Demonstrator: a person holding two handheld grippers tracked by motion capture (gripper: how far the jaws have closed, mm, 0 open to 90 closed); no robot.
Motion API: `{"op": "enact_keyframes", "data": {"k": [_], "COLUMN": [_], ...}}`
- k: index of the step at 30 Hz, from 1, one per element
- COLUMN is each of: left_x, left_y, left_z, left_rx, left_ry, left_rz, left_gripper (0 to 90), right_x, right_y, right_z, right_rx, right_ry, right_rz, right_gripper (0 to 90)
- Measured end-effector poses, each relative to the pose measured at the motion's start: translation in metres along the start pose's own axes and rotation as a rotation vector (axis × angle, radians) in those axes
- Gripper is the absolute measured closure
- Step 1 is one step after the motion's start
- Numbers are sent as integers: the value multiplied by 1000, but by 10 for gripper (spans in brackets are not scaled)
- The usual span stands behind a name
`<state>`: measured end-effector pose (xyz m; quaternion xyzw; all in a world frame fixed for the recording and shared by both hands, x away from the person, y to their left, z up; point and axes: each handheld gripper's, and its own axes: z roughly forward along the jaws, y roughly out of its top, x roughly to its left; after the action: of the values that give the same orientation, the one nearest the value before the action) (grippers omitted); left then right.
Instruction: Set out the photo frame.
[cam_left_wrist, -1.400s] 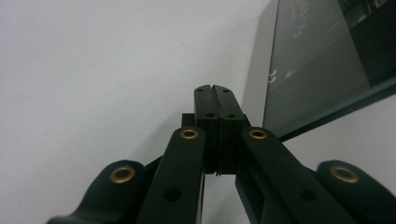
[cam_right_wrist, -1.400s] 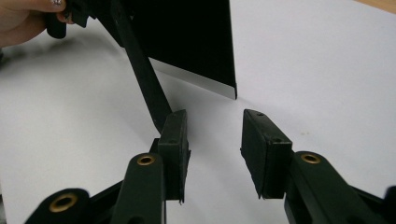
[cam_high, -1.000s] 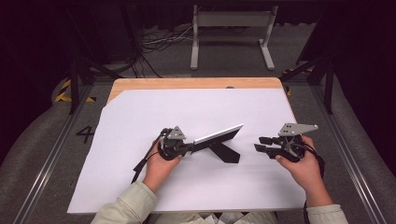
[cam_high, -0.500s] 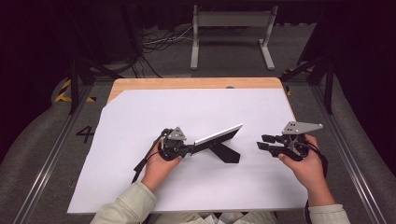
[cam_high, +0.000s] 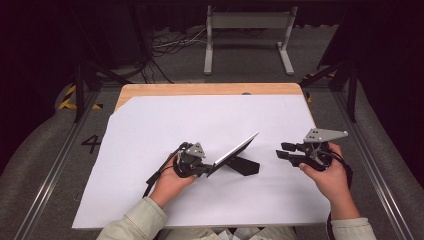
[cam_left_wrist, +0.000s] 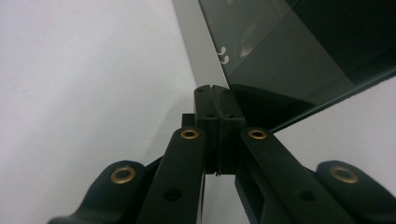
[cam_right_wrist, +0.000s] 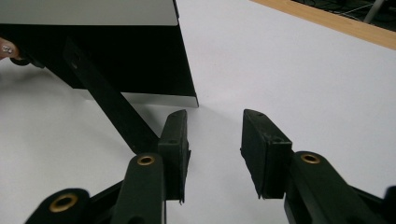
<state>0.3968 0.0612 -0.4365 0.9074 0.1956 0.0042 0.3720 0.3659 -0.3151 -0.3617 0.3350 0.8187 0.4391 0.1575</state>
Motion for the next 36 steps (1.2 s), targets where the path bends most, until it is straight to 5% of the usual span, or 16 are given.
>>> {"op": "enact_keyframes", "data": {"k": [9, 27, 36], "left_x": [-9, -33, -42], "left_y": [3, 11, 16], "left_z": [3, 16, 22], "left_rx": [70, 165, 183], "left_ry": [-68, -196, -218], "left_rz": [-8, 98, 144], "left_gripper": [900, 900, 900], "right_x": [-1, -2, -1], "right_y": [0, 1, 2], "right_z": [-2, -3, -4], "right_rx": [-6, -5, -15], "right_ry": [-1, 8, 24], "right_rz": [2, 5, 11], "right_gripper": [619, 616, 613]}}
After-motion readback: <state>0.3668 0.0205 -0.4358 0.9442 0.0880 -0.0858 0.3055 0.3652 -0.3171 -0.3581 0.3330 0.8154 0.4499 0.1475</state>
